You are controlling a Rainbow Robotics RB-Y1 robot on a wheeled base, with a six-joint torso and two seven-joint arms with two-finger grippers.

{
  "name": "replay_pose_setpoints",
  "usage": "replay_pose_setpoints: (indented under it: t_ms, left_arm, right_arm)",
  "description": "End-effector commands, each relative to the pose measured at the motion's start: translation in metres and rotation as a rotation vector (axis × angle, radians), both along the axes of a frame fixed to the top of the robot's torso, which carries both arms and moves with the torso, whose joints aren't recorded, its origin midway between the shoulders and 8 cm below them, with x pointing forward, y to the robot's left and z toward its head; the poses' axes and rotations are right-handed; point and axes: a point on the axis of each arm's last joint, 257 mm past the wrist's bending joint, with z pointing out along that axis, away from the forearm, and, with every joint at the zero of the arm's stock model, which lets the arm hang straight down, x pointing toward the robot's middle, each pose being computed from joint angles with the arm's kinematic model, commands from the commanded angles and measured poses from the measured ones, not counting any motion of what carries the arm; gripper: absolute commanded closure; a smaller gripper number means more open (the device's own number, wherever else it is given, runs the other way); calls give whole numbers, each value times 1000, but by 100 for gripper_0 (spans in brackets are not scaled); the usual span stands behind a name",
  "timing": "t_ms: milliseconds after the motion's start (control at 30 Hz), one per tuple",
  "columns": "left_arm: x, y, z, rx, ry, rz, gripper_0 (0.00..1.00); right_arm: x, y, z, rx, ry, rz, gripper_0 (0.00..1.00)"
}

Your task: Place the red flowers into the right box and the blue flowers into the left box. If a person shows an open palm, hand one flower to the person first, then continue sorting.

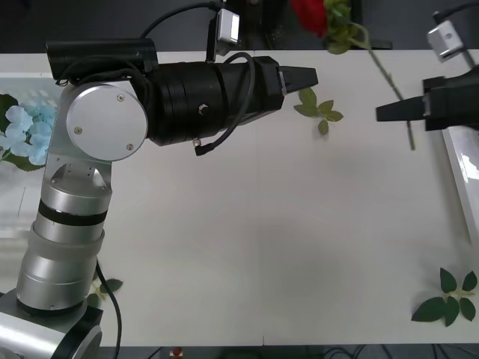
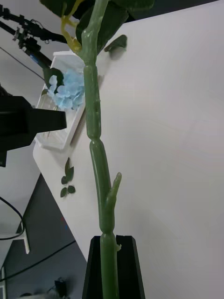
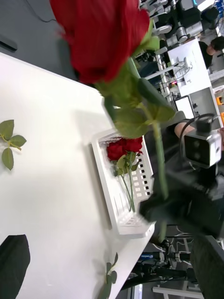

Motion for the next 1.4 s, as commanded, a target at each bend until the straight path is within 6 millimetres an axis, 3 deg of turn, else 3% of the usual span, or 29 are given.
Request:
replay_pose_setpoints:
  t_ms: [33, 200, 367, 467, 500, 567, 667, 900, 1033, 1167, 1300, 1400]
  left_arm:
    - [0, 0, 21, 14, -75, -12, 0]
    - [0, 0, 21, 14, -75, -12, 0]
    - [0, 0, 21, 14, -75, -12, 0]
    - [0, 0, 21, 14, -75, -12, 0]
    - [0, 0, 21, 14, -75, -12, 0]
    - [4, 7, 11, 29, -63, -2, 0]
    - [4, 12, 11, 35, -65, -27, 0]
    - [6, 36, 11, 134, -145, -59, 0]
    - [14, 66, 9, 261, -242, -68, 0]
    - [25, 99, 5, 412, -354, -68, 0]
    - [41, 142, -5, 650, -505, -74, 0]
    - [46, 162, -5, 741, -580, -87, 0]
  right_arm:
    - [5, -72, 33, -48, 49, -83, 100]
    - [-18, -161, 29, -186, 159, -163, 100]
    - [-50, -266, 16, -335, 307, -342, 100]
    - [-60, -316, 5, -441, 346, -449, 100]
    - [-61, -325, 4, -462, 343, -462, 100]
    - [-67, -359, -2, -536, 339, -519, 100]
    - [-65, -394, -13, -616, 309, -580, 100]
    - [-51, -449, -42, -731, 227, -679, 100]
    - [-48, -469, -61, -814, 206, -692, 100]
    - [-49, -467, -80, -840, 236, -676, 100]
    - [-40, -447, -101, -803, 244, -640, 100]
    - [-36, -445, -109, -808, 242, -643, 100]
